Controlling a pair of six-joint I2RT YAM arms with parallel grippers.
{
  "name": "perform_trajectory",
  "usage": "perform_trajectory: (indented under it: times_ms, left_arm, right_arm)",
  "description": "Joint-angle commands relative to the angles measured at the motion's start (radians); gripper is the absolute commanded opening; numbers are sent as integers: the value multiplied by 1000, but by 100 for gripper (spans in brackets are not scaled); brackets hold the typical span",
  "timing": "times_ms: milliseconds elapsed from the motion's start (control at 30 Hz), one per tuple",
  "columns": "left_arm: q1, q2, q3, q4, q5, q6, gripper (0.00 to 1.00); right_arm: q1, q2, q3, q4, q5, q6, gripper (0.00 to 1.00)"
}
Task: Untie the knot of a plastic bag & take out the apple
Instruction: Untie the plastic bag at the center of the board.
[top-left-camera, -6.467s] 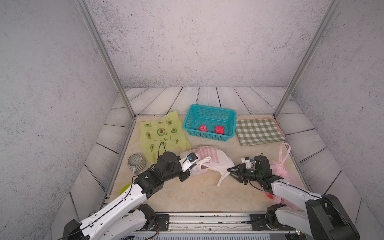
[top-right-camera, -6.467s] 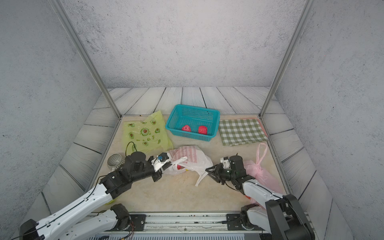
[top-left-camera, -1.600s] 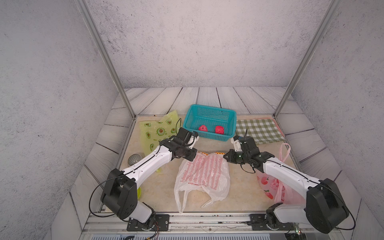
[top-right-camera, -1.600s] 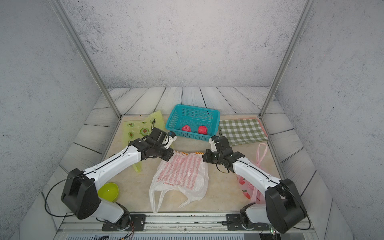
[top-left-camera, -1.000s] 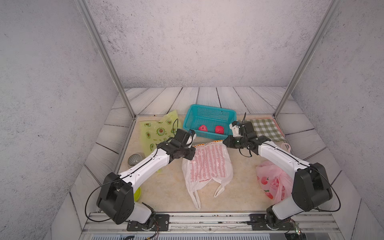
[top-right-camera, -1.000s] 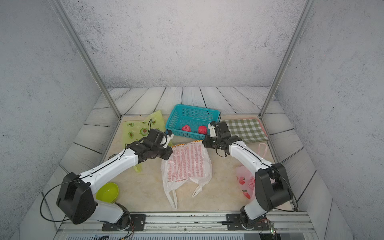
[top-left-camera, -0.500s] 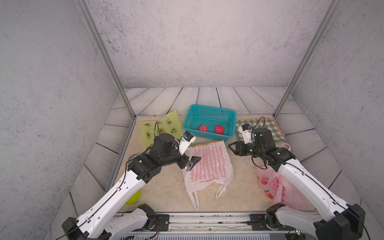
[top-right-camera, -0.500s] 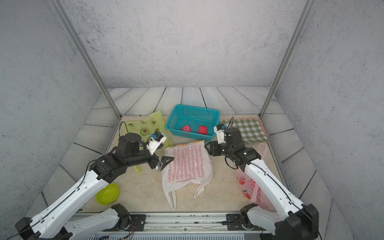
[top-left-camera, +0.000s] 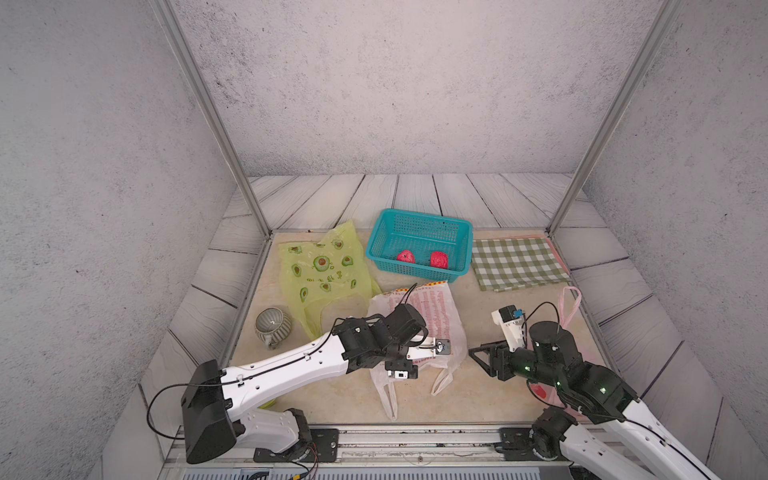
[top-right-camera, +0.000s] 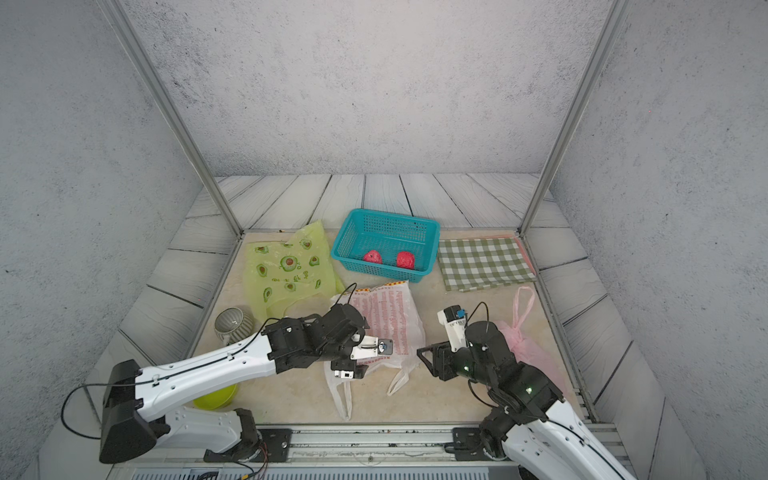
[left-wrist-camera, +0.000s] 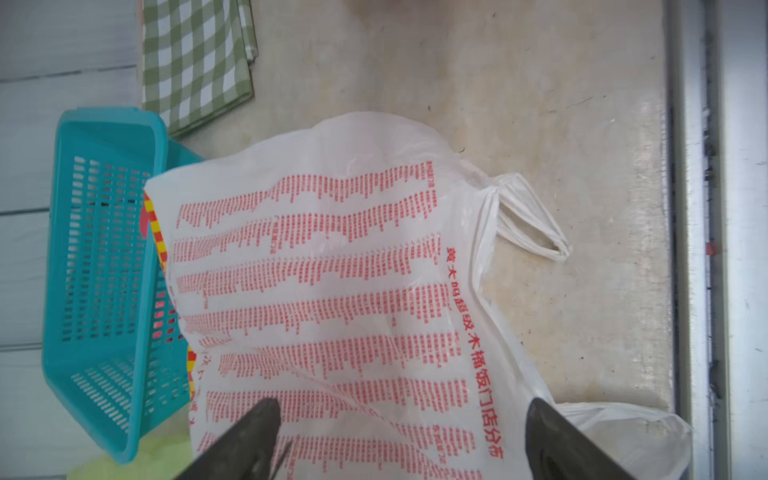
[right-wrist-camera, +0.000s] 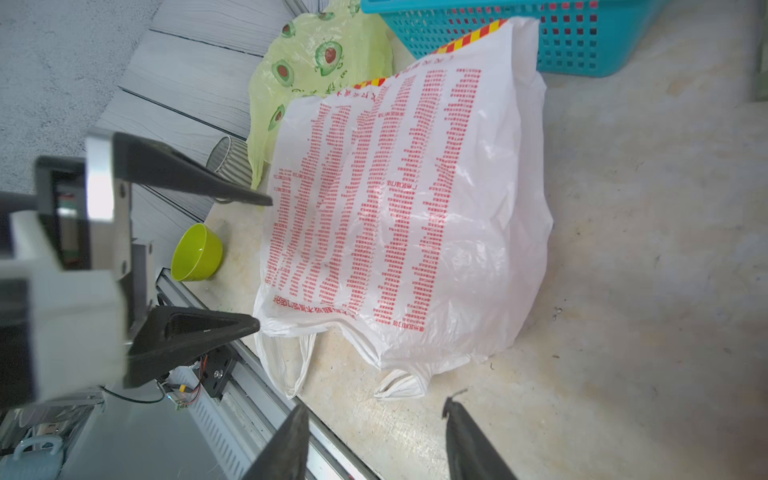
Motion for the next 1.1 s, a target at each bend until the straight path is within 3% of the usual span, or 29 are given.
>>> perform_trajectory:
  times_ms: [0,333,533,633,733,800,867,900,967,1000,1067]
  left_arm:
    - [-34,46,-19,17,-75,5,97]
    - [-115,131,26,-9,-104,-170,99]
    - [-124,226,17,14,-422,-220,100]
    - [-123,301,47,-23,-505,-230,99]
    - [-122,309,51,-6,-501,-227,96]
    - [-123,293,50,15,-498,-216,87]
    - [-121,279,63,18,-500,-205,67]
    - [-118,273,75,13,-497,-197,51]
    - [-112,255,106,-16,-457,-180,7]
    - [-108,245,125,-38,-423,-172,0]
    - [-96,224,155,-67,-330,-154,0]
  right_arm:
    - [4,-1,-17,-37,29,28,56]
    - [5,4,-36,-23,41,23,56]
    - [4,-5,-48,-13,34,30,56]
    - [4,-8,-47,-19,39,26,55]
    - [5,-17,-50,-27,39,24,55]
    - [4,-28,-56,-31,38,24,54]
    - [4,-42,-67,-29,34,24,53]
    - [4,-48,-72,-30,31,25,52]
    - [4,-60,-82,-29,24,27,51]
    - [4,-65,-89,-28,19,27,50]
    - [5,-77,-101,-20,2,27,49]
